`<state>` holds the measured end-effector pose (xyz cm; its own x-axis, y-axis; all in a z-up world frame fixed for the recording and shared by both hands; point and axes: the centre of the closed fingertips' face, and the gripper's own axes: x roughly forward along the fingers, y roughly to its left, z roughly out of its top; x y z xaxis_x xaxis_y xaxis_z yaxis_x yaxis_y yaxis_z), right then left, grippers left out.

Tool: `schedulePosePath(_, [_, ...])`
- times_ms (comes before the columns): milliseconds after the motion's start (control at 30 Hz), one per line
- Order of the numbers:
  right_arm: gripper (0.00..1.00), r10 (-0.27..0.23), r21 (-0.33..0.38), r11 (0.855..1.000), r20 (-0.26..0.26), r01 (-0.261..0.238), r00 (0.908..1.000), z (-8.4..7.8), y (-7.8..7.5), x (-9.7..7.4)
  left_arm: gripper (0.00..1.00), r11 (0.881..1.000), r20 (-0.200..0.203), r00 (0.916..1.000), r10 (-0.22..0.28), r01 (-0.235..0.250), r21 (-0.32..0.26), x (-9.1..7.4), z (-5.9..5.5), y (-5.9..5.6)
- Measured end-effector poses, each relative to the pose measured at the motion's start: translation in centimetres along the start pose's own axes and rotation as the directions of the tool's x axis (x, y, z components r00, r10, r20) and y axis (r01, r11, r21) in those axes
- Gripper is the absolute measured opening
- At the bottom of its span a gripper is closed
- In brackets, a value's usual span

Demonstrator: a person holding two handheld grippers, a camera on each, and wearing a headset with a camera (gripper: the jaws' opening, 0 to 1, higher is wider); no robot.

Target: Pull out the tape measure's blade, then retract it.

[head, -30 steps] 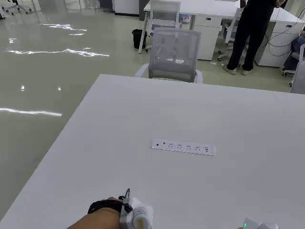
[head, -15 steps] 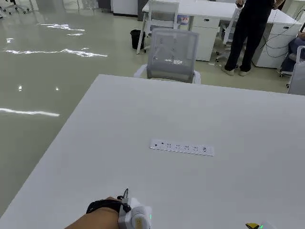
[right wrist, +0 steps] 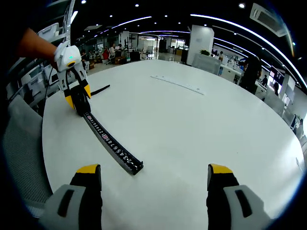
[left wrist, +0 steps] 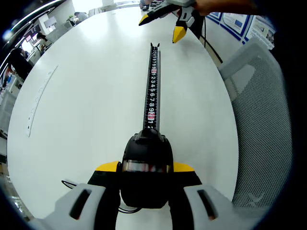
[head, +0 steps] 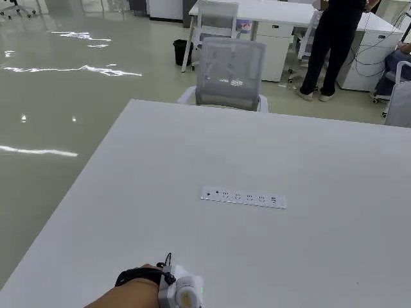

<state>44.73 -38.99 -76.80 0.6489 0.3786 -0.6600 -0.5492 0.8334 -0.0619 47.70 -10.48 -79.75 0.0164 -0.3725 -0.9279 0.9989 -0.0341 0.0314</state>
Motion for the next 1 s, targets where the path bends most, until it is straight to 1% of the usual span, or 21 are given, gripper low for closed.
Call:
schedulePosePath(100, [0.93,-0.009,0.030,0.999,0.010,0.009,0.9999,-0.3,0.0,-0.5,0.35,1.000,0.000,1.0000,0.003,-0.003,0.001,0.0,0.0,0.0])
schedulePosePath(167, [0.93,-0.013,0.034,0.999,0.011,0.013,0.9998,-0.4,0.3,-0.9,0.35,1.000,0.001,1.0000,0.006,-0.006,0.003,0.0,0.0,0.0])
schedulePosePath(233, [0.93,-0.023,0.039,0.999,0.006,0.023,0.9997,-0.9,0.5,-1.1,0.35,1.000,0.002,1.0000,0.009,-0.009,0.003,0.0,0.0,0.0])
schedulePosePath(300, [0.93,-0.022,0.052,0.998,0.006,0.022,0.9997,-1.3,0.8,-1.3,0.35,1.000,0.002,0.9999,0.012,-0.012,0.003,0.0,0.0,0.0])
schedulePosePath(367, [0.93,-0.028,0.045,0.999,-0.008,0.028,0.9996,-2.0,1.1,-1.6,0.35,1.000,0.006,0.9999,0.016,-0.016,0.001,0.0,0.0,0.0])
schedulePosePath(400, [0.93,-0.028,0.044,0.999,-0.006,0.028,0.9996,-2.2,1.3,-1.8,0.35,1.000,0.008,0.9998,0.018,-0.018,0.000,0.0,0.0,0.0])
schedulePosePath(533, [0.92,-0.047,0.062,0.997,0.013,0.046,0.9988,-2.1,1.4,-2.9,0.35,1.000,0.008,0.9998,0.021,-0.021,-0.001,0.0,0.1,0.0])
schedulePosePath(567, [0.93,-0.060,0.081,0.995,0.028,0.058,0.9978,-2.1,1.2,-3.2,0.35,1.000,0.006,0.9998,0.020,-0.020,0.000,0.0,0.1,0.0])
schedulePosePath(767, [0.94,-0.072,0.116,0.991,0.040,0.067,0.9966,-2.1,1.4,-4.9,0.35,1.000,-0.002,1.0000,0.006,-0.006,0.002,0.0,0.0,0.1])
schedulePosePath(900, [0.94,-0.072,0.127,0.990,0.045,0.066,0.9964,-2.6,2.1,-5.4,0.35,1.000,-0.001,1.0000,-0.005,0.005,0.008,0.0,0.0,0.1])
schedulePosePath(1000, [0.94,-0.067,0.132,0.989,0.038,0.062,0.9970,-3.1,2.6,-5.4,0.36,1.000,0.004,0.9999,-0.011,0.011,0.010,0.0,0.0,0.2])
